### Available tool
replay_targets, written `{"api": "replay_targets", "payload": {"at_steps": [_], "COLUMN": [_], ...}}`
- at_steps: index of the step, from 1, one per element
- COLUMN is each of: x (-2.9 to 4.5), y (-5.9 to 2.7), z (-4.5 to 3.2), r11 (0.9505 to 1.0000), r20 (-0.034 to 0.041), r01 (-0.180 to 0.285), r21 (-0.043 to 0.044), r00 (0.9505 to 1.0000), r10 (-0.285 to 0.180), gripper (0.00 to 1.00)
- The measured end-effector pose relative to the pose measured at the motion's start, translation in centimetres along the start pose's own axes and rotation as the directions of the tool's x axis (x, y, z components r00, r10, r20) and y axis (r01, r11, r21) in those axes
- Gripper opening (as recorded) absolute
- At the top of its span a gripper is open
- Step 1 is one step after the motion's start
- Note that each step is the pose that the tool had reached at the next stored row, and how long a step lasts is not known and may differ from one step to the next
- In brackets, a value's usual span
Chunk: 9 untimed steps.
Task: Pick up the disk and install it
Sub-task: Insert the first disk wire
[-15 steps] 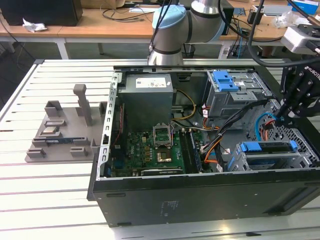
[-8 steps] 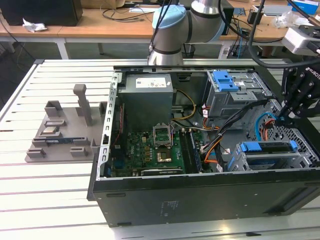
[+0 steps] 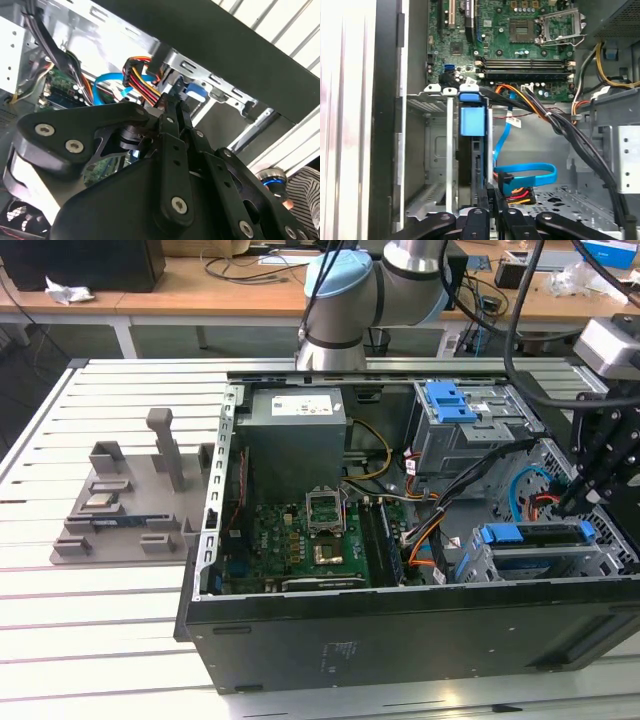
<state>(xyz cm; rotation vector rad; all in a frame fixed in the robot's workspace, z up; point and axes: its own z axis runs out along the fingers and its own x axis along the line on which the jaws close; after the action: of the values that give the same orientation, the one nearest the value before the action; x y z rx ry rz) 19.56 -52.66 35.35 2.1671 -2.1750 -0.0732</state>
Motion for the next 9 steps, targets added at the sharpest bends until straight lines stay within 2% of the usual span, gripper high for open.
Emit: {"api": "replay_targets", "payload": {"at_steps": [3,9], "x": [0.16,0.24], "y": [0.32,0.39], "z": [0.4,0.84], "r11": [1.0,1.0], "r20": [-0.0002,-0.0003], "r01": [0.002,0.003], "r21": [0.0001,0.0001], "r00": [1.0,1.0], "r10": [-0.002,-0.003], "gripper": [0.17,0.17]}}
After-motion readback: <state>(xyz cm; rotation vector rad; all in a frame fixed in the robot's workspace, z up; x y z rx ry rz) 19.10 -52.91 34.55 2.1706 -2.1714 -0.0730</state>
